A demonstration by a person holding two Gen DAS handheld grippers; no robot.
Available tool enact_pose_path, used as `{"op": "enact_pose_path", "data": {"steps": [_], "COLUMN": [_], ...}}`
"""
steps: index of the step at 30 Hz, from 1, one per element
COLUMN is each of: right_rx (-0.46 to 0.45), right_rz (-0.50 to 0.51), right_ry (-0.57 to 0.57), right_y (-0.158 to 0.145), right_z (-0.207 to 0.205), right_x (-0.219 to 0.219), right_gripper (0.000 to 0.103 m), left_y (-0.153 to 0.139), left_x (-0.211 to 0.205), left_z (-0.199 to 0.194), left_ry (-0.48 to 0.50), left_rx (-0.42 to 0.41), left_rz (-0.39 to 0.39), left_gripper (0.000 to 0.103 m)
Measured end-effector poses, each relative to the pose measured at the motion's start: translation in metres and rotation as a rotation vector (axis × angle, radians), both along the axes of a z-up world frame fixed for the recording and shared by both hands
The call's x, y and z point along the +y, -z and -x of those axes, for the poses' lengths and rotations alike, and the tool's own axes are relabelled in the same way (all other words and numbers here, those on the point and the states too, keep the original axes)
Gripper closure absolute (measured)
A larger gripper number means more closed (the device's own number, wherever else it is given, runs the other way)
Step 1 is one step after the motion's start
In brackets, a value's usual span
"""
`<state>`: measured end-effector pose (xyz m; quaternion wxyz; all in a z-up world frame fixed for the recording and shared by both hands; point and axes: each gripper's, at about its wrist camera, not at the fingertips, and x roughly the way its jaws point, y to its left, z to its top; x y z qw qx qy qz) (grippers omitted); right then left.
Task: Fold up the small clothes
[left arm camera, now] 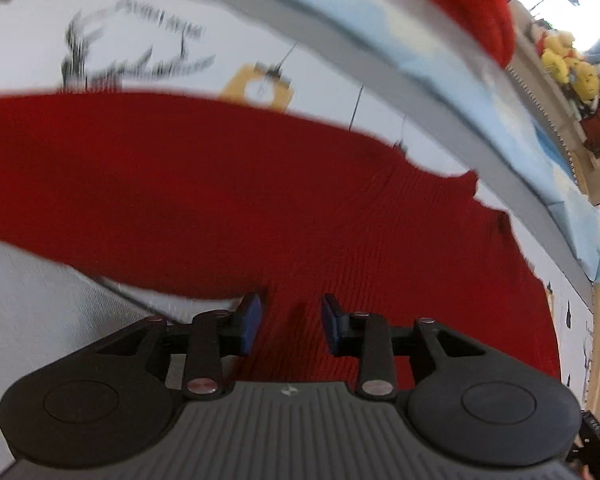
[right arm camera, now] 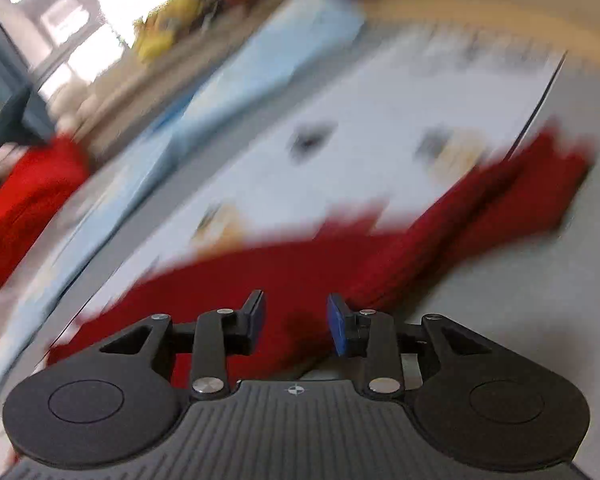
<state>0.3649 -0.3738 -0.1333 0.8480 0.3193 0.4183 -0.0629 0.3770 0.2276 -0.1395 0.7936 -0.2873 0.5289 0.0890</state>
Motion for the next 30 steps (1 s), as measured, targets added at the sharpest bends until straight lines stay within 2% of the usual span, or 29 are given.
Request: {"op": "enact_pose_path", "data": {"steps": [3,7,9,11,13,17,19,23,25,27,30], "right_rx": [0.059,0.054,0.042,0.036,0.036,0.038,0.033,0.016,-0.009,-0.056,-0.105], "right_rz": [-0.068,-0.091,-0.084,-0.091,-0.105,-0.091,-0.128,-0.131,-0.133,-0.127,-0.106], "right_ry": [-0.035,0.042,0.134,0.251,0.374,0.556,0.608,0.65,0.653,0.64,0.59], "right_y": [0.012,0.011,0.012,0.014,0.015,0.017,0.021,0.019,0.015,0.008,0.001], "right_z": [-0.007,-0.003,0.007,0.014,0.027,0.05,0.058,0.072,0.072,0.072,0.056], "right_x": [0.014,0.011,-0.003,-0.021,-0.04,-0.079,-0.097,-0.116,-0.117,-0.12,-0.127], "right_gripper": [0.059,0.054,0.054,0.054,0.054,0.054,0.053,0.053,0.053,0.053,0.053], "left_y": [0.016,0.029,0.031,0.03,0.024,0.015,0.012,0.009,0.005,0.003,-0.004], "left_x": [0.004,0.011,0.017,0.025,0.03,0.04,0.045,0.043,0.038,0.034,0.028], "left_z": [0.0,-0.002,-0.001,0.002,0.002,0.007,0.011,0.01,0.008,0.006,0.006], "left_ry": [-0.037,-0.083,-0.118,-0.148,-0.156,-0.236,-0.283,-0.276,-0.256,-0.24,-0.222], "left_rx": [0.03,0.015,-0.012,-0.04,-0.062,-0.05,-0.046,-0.018,0.002,0.012,0.001], "left_rz": [0.033,0.038,0.057,0.059,0.04,-0.032,-0.043,-0.029,-0.058,-0.082,-0.075], "left_gripper": [0.062,0.062,0.063,0.083,0.089,0.09,0.09,0.084,0.084,0.084,0.084]}}
